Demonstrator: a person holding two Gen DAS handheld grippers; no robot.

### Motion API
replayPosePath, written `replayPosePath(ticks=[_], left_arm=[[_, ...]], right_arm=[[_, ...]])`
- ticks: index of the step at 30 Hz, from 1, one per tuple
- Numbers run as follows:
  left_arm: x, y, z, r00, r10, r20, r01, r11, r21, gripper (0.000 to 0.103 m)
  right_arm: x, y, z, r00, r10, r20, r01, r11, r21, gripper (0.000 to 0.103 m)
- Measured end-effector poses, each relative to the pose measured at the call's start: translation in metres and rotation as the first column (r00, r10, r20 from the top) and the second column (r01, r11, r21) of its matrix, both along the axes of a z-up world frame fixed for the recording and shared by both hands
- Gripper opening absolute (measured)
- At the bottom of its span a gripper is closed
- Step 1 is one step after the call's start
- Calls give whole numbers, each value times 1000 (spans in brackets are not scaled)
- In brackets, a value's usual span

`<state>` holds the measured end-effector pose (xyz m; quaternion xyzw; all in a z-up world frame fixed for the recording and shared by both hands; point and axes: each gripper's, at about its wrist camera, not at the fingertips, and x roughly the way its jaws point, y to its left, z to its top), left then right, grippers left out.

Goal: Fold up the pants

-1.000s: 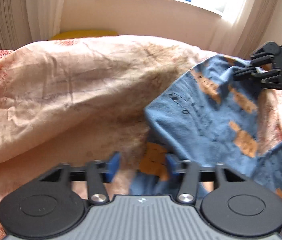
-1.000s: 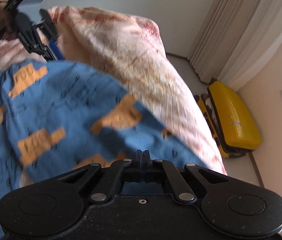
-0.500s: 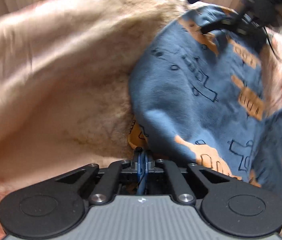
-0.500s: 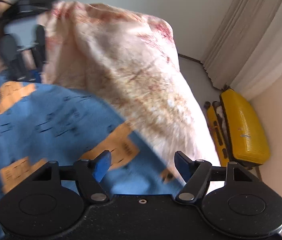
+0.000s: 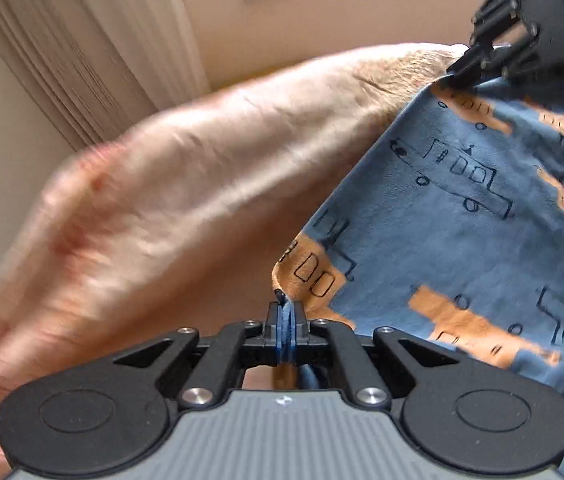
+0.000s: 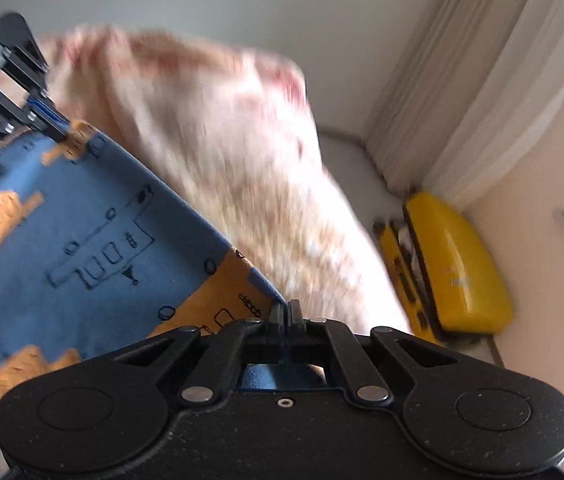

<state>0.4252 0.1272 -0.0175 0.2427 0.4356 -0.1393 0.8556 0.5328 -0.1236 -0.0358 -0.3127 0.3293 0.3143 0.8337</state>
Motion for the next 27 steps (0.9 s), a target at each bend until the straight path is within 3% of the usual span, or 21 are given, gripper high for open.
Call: replayPosePath(ticks=[1,2,3,4,5,6,7,9,12,15,17,20,23,25,26,27], left_arm=[[4,-1,-6,999,20,-25,-21,1000,-20,12],[4,3,-5,998,49,-32,-50,998,-43,29],[2,8,-1,997,65,-29,-67,995,-71,53],[-1,13,6,997,73,-12,-73,993,-96,62],[-3,15,14,997,80,15,-78,991,-108,72],[-3,16,21,996,84,38,-80,991,-108,74],[0,13,27,995,81,51,-75,991,-108,74],[8,2,39,996,66,65,-57,989,-136,78],[24,-27,46,998,33,61,-22,984,-178,80],[38,-59,41,999,-31,9,32,986,-162,81],[41,-67,35,997,-56,-48,48,985,-164,81],[47,-56,24,997,-22,-71,9,986,-169,84],[50,-43,17,995,11,-95,-27,984,-177,83],[50,-33,15,992,17,-126,-43,978,-203,63],[50,-28,15,989,21,-143,-52,975,-214,43],[49,-24,15,988,30,-150,-63,974,-220,31]], right_arm=[[-2,-2,-1,1000,-9,9,9,1000,11,11],[-8,-9,4,1000,-26,13,26,999,34,20],[-14,-21,12,999,-37,11,37,997,70,37],[-24,-38,22,1000,-26,11,25,994,105,55],[-32,-54,30,1000,-19,23,16,993,117,64],[-40,-74,37,999,-34,42,30,994,107,74],[-43,-94,43,997,-62,53,57,994,90,75],[-37,-136,48,986,-165,38,163,985,66,75],[-8,-191,48,934,-353,-57,357,927,116,73],[17,-216,41,891,-403,-207,442,874,202,67],[26,-209,35,899,-315,-304,389,894,221,66],[29,-188,18,916,-263,-303,306,947,102,66],[39,-187,0,878,-293,-378,340,938,62,58],[34,-188,-5,875,-290,-387,341,938,67,46],[31,-183,-6,884,-275,-377,323,944,68,40],[26,-179,-4,901,-261,-347,302,951,67,26]])
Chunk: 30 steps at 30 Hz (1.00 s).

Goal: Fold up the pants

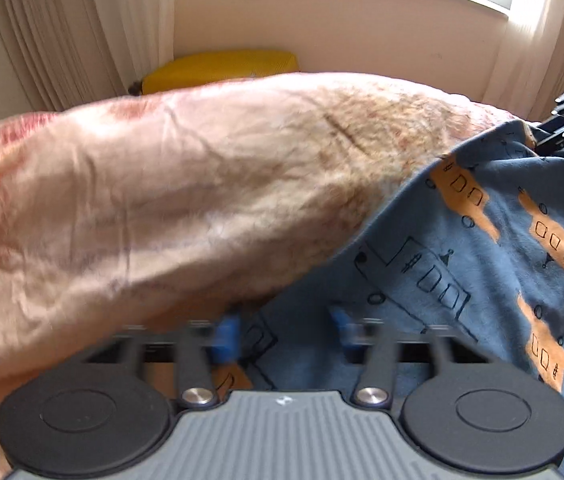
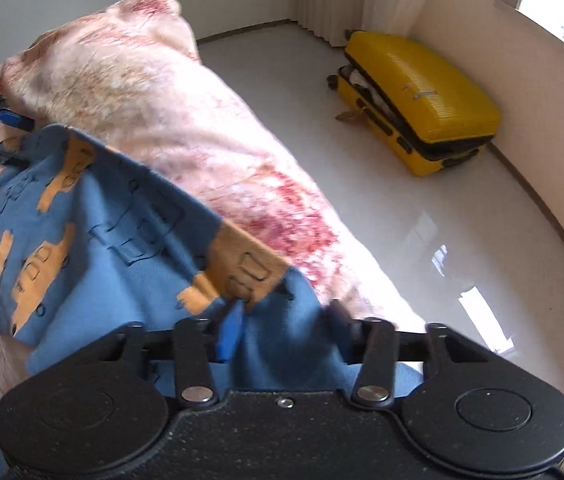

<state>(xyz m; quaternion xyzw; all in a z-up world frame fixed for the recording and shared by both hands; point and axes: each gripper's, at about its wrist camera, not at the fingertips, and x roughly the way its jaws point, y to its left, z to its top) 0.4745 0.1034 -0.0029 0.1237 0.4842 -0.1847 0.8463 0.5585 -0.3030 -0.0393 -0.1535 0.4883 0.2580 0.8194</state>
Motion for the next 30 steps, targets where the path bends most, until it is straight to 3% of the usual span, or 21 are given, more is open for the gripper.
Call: replayPosePath(ticks=[1,2,3,8,10,11,12,13,14,15,17,18,23,26,28,29,30], left_arm=[[-1,2,0,1000,9,4,-9,1000,2,26],[-3,4,1,1000,15,13,-15,1000,11,8],[-6,5,3,999,20,25,-20,1000,20,2],[-21,8,18,994,15,108,-19,999,34,0],[-23,9,15,995,23,99,-26,999,31,1],[-23,11,13,996,25,80,-27,999,24,1],[-16,16,10,997,37,61,-37,999,10,6],[-14,15,7,998,52,46,-52,999,-10,11],[-15,20,9,998,58,36,-57,998,-34,24],[-18,26,12,998,55,36,-53,997,-54,44],[-23,35,18,998,34,60,-30,997,-65,68],[-24,38,20,997,19,75,-15,998,-57,68],[-5,43,9,1000,23,-14,-23,999,-22,67],[4,47,-4,998,38,-59,-40,999,-31,61],[8,47,-8,997,26,-77,-30,998,-47,38],[10,46,-9,995,13,-95,-19,998,-58,12],[10,46,-8,994,4,-106,-11,998,-66,3]], right_arm=[[-4,1,4,1000,8,30,-8,1000,-6,10],[-7,2,11,998,12,58,-12,1000,-4,5],[-10,3,18,996,16,90,-15,1000,-7,2],[-6,-1,51,972,13,236,-6,1000,-30,1],[5,4,43,977,-10,211,25,997,-70,4],[10,11,32,980,-5,200,34,989,-143,9],[11,17,22,981,11,192,31,977,-212,25],[10,22,16,983,29,181,15,971,-240,33],[7,24,16,982,40,183,4,973,-233,34],[5,25,20,980,51,191,-11,978,-206,34],[4,31,29,974,89,206,-55,985,-165,54],[7,36,32,972,112,204,-80,984,-160,68],[37,74,24,979,147,137,-128,982,-141,66],[52,88,11,990,114,87,-101,985,-141,56],[56,93,7,992,110,55,-102,987,-125,34],[55,95,6,992,113,48,-106,986,-131,28],[53,98,5,992,119,51,-110,983,-146,17]])
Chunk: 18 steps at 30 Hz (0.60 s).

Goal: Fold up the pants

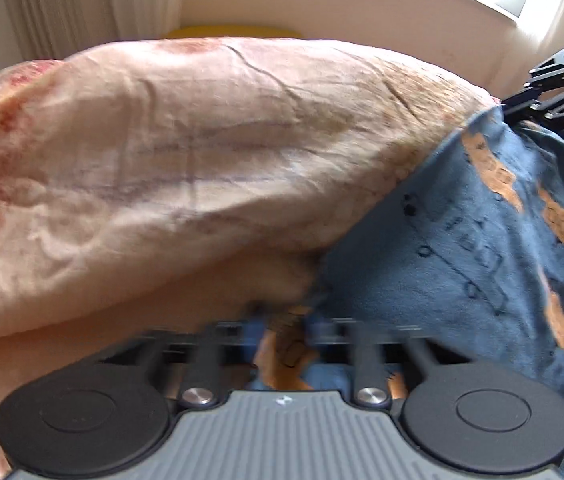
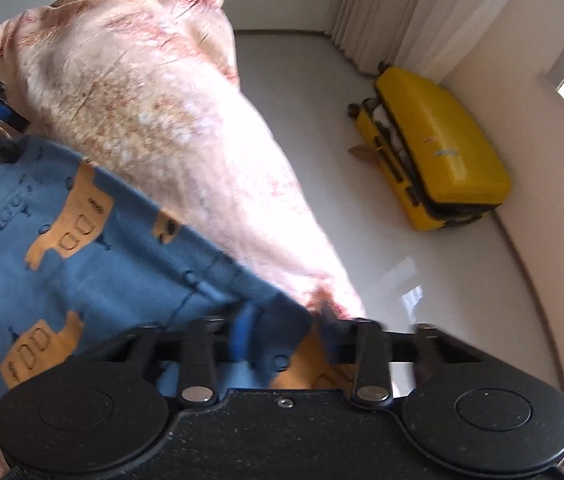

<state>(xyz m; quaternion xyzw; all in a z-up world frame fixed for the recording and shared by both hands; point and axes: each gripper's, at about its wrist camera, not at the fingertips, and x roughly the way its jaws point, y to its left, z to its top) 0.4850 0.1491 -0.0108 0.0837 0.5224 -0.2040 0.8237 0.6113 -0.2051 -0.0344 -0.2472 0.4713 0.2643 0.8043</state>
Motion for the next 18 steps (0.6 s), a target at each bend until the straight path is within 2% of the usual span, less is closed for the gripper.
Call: replayPosePath(ticks=[1,2,5,9,13,18], left_arm=[[-1,-2,2,1000,2,5,-3,1000,7,3],[-4,-5,5,1000,2,14,-2,1000,20,1],[-17,-11,18,998,-19,68,15,998,62,1],[-44,-8,46,984,-24,176,12,998,69,1],[-94,-10,83,939,-91,331,62,993,97,1],[-171,-26,116,856,-222,467,166,973,159,1]], right_arm=[[-3,6,0,1000,10,10,-10,1000,-14,5],[-8,8,2,999,21,33,-20,1000,-22,2],[-27,3,19,992,9,124,-9,1000,-2,1],[-75,-7,49,959,-9,283,3,1000,21,0],[-146,-16,71,903,-68,424,53,998,47,0],[-274,-28,92,841,-111,530,76,993,86,0]])
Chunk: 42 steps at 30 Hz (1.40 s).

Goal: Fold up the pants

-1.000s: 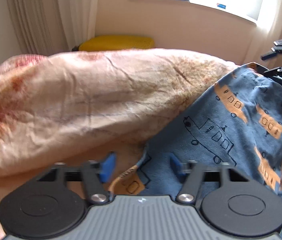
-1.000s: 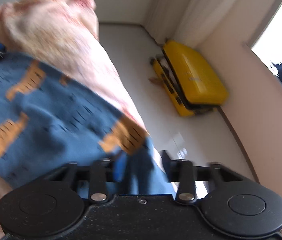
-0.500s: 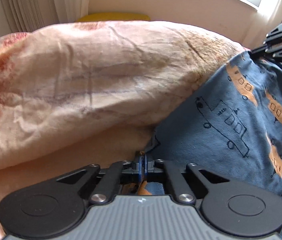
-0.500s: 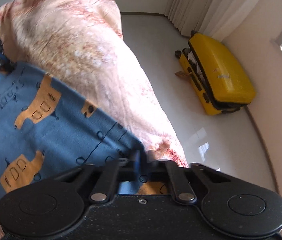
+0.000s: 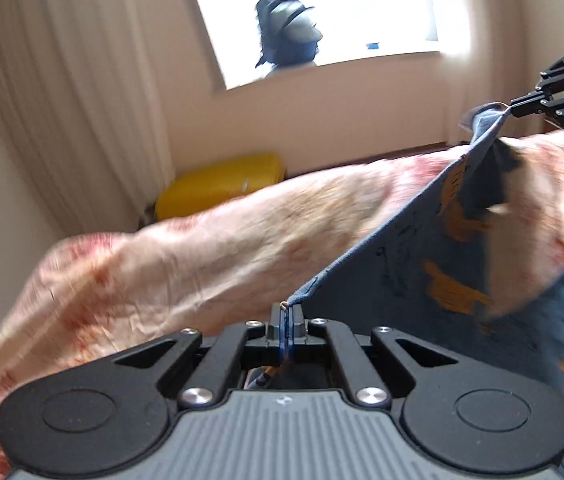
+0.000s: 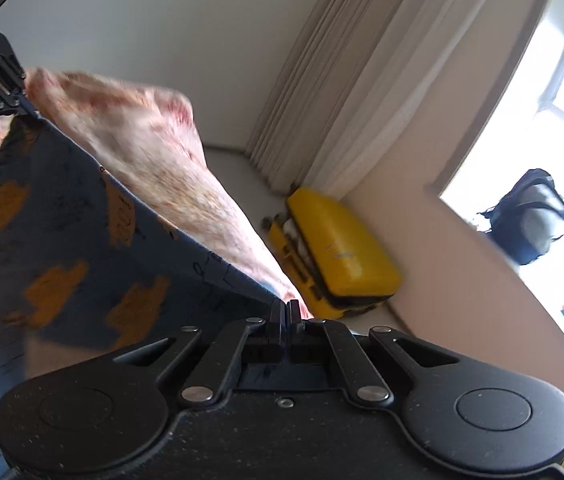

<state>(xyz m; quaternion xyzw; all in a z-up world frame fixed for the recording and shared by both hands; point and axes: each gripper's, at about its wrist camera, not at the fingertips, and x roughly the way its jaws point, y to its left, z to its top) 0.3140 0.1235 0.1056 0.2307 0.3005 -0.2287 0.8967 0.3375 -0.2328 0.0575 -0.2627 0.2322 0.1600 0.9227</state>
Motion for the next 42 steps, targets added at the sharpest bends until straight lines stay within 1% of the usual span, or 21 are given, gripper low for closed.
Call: replayPosePath(ticks=[3,4,7,11,14,16,17,18,19,20,21,22,24,26,27,32,35,36,37,39,42], left_arm=[[-53,-8,1,994,-91,58,88,994,62,1],[-69,-11,-3,990,-121,67,116,990,86,1],[-109,-23,-26,980,-187,64,176,972,155,1],[-152,-36,-68,974,-221,44,207,956,210,1],[-173,-43,-100,969,-244,24,229,935,271,1],[-181,-44,-112,971,-237,30,217,927,306,1],[-181,-45,-114,973,-228,31,208,928,309,1],[-181,-46,-115,976,-215,31,196,933,303,1],[-182,-45,-113,979,-201,30,183,938,293,1],[-183,-44,-111,982,-188,28,172,943,284,1],[-183,-44,-110,984,-178,26,164,947,278,1],[-184,-42,-109,985,-172,24,159,948,275,1],[-183,-41,-107,986,-163,16,153,949,277,1],[-181,-36,-103,988,-157,9,148,951,271,1],[-180,-35,-101,989,-150,2,144,954,264,1],[-176,-30,-98,991,-134,-3,131,961,245,1],[-175,-32,-102,991,-131,-6,128,958,257,0],[-174,-32,-103,992,-124,-7,122,959,255,0],[-174,-32,-103,993,-117,-10,116,961,251,0],[-174,-32,-103,994,-111,-9,110,963,247,0],[-175,-32,-102,993,-115,-5,113,962,250,0]], right_arm=[[-80,3,4,1000,-25,15,25,1000,16,0],[-103,5,3,999,-34,-2,34,999,17,0],[-167,20,-14,998,-43,-48,42,999,-31,0],[-220,39,-48,989,-57,-134,45,995,-91,0],[-239,47,-69,982,-73,-175,53,992,-112,0],[-239,52,-78,977,-75,-199,53,992,-112,0],[-235,56,-80,975,-80,-205,53,989,-136,0],[-230,59,-81,980,-73,-183,46,988,-150,4],[-225,60,-81,985,-55,-163,28,986,-163,16],[-220,59,-84,989,-31,-147,2,981,-194,21],[-215,61,-89,991,-15,-132,-17,971,-237,30],[-211,62,-95,991,6,-130,-42,961,-274,34],[-197,60,-109,988,45,-149,-93,938,-334,34],[-189,59,-125,986,74,-148,-130,900,-415,34],[-187,58,-132,985,92,-147,-148,887,-437,33],[-175,58,-155,982,138,-132,-185,851,-492,32],[-171,62,-166,983,166,-73,-179,820,-544,30],[-169,62,-168,984,167,-62,-173,820,-546,25],[-167,62,-168,986,161,-52,-163,824,-542,11],[-167,61,-168,988,149,-36,-146,833,-534,1],[-173,58,-161,986,164,-3,-141,841,-523,0]])
